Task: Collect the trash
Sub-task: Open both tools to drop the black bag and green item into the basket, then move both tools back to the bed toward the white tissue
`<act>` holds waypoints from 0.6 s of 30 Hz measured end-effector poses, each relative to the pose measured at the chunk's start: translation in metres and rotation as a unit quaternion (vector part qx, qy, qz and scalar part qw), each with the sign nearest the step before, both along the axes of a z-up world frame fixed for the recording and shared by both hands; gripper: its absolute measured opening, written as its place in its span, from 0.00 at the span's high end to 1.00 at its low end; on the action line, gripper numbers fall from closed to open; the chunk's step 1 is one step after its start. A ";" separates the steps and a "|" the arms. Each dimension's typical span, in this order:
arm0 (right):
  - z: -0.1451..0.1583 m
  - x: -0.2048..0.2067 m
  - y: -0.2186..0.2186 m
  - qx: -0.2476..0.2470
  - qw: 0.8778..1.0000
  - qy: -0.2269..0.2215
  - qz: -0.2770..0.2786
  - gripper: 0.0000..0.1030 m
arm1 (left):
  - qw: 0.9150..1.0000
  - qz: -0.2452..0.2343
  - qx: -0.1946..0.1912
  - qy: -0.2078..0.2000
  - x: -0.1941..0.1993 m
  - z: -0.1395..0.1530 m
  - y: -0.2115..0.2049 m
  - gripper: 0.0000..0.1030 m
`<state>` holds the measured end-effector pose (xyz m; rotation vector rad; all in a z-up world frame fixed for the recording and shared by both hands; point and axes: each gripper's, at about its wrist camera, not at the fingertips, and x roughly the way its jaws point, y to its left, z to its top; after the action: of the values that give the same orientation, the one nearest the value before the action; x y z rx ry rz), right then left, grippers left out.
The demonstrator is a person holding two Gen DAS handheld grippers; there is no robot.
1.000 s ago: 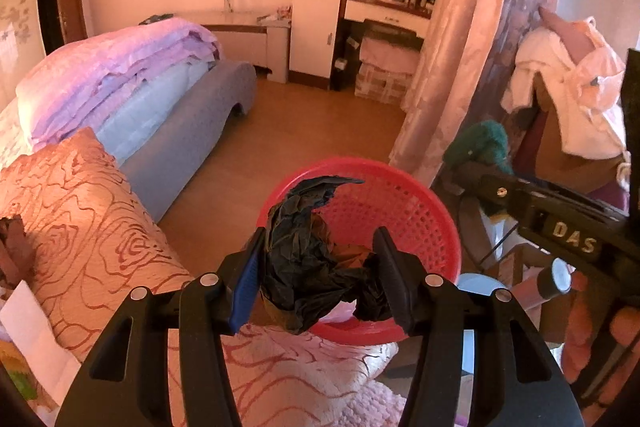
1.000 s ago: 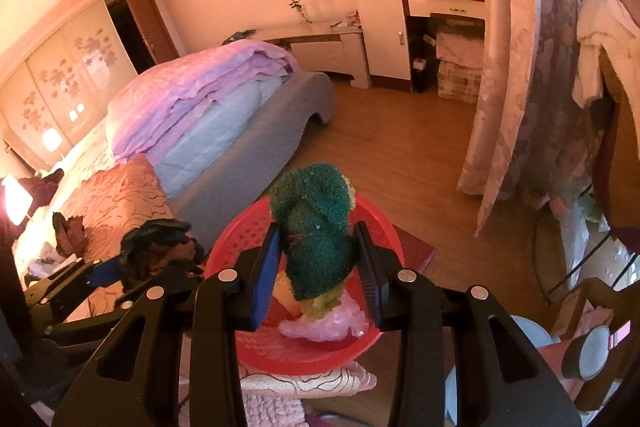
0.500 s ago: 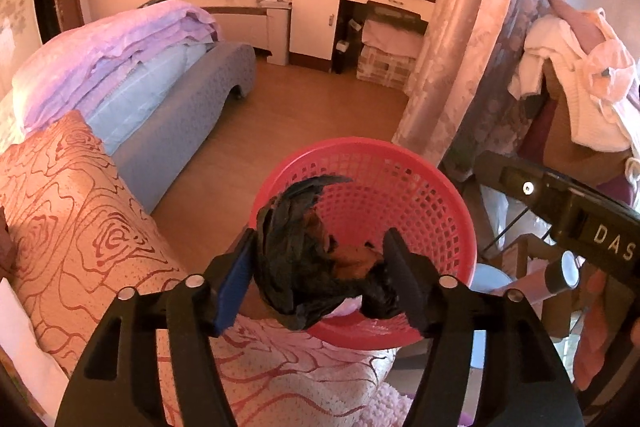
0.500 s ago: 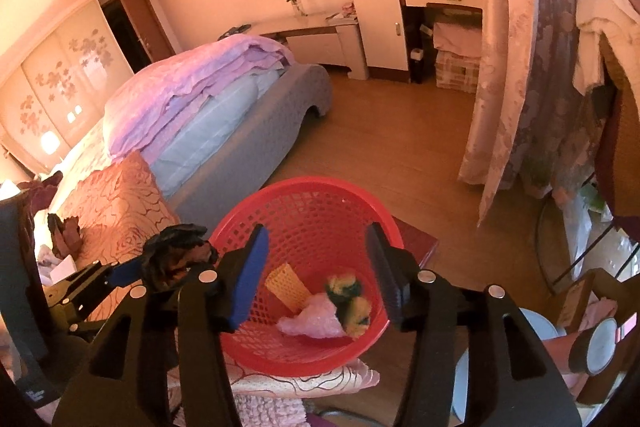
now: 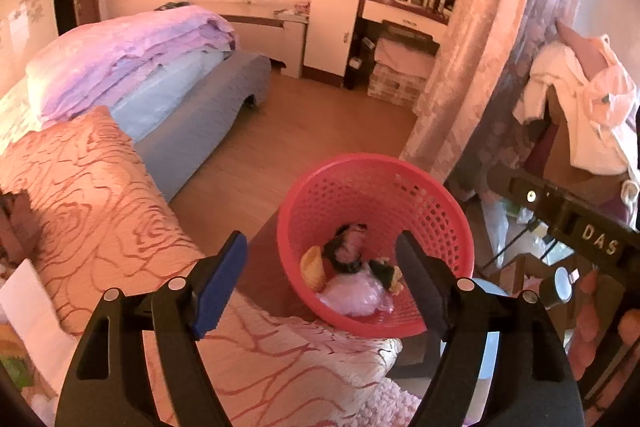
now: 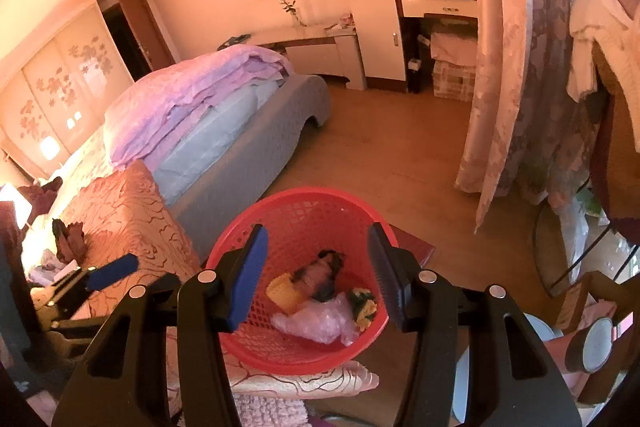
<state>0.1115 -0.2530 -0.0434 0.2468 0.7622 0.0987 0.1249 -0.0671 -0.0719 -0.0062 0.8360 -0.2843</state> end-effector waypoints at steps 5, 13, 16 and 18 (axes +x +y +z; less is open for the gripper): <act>-0.001 -0.003 0.011 -0.007 1.000 -0.001 0.015 0.50 | 1.000 0.018 0.010 -0.017 -0.012 0.010 0.010 0.28; 0.000 -0.017 0.044 -0.016 0.997 -0.016 0.077 0.44 | 0.998 0.034 0.031 -0.034 -0.042 0.015 0.028 0.28; 0.000 -0.022 0.057 -0.025 0.995 -0.020 0.099 0.44 | 0.998 0.045 0.036 -0.038 -0.052 0.019 0.040 0.28; 0.001 -0.024 0.064 -0.027 0.993 -0.021 0.114 0.44 | 0.997 0.054 0.034 -0.040 -0.057 0.021 0.050 0.28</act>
<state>0.0872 -0.1889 -0.0423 0.1054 0.7486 0.2980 0.0675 -0.0170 -0.0504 0.0228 0.7619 -0.1538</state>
